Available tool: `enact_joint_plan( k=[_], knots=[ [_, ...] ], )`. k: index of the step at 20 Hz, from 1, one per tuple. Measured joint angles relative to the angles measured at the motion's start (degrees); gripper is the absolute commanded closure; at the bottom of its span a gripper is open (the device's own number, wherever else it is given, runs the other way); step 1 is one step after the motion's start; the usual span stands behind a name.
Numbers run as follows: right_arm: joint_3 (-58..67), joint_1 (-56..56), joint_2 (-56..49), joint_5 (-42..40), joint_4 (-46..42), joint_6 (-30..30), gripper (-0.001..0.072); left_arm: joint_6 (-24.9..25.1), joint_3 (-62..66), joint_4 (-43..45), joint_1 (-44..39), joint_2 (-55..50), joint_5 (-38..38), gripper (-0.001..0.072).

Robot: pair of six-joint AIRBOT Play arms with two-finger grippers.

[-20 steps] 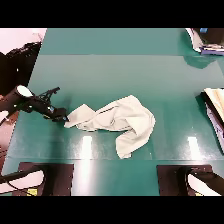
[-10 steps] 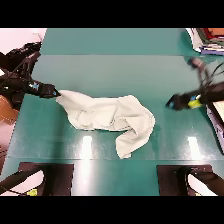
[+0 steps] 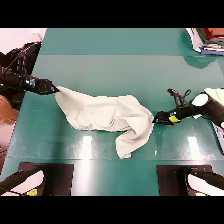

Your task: Fold the shirts.

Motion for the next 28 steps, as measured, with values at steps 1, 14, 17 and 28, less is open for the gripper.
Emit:
enact_joint_plan(
  k=[1,14,17,28],
  knots=[
    [0.9,0.0,-1.6,-0.5,1.0,-0.3,0.0288,0.0,0.0,0.0,0.0,0.0,0.0,0.0680],
    [23.9,-1.8,0.5,-2.0,0.2,-4.1,0.0696,-2.6,16.9,0.4,0.1,2.4,1.7,0.0681],
    [33.0,-4.3,6.6,-2.0,-0.1,-4.2,0.0696,-3.4,32.5,0.5,0.2,3.3,3.3,0.0681],
    [51.3,-11.2,24.0,-1.8,-0.3,-4.3,0.0696,-4.7,56.2,-0.1,0.2,14.3,21.9,0.0683]
  ],
)
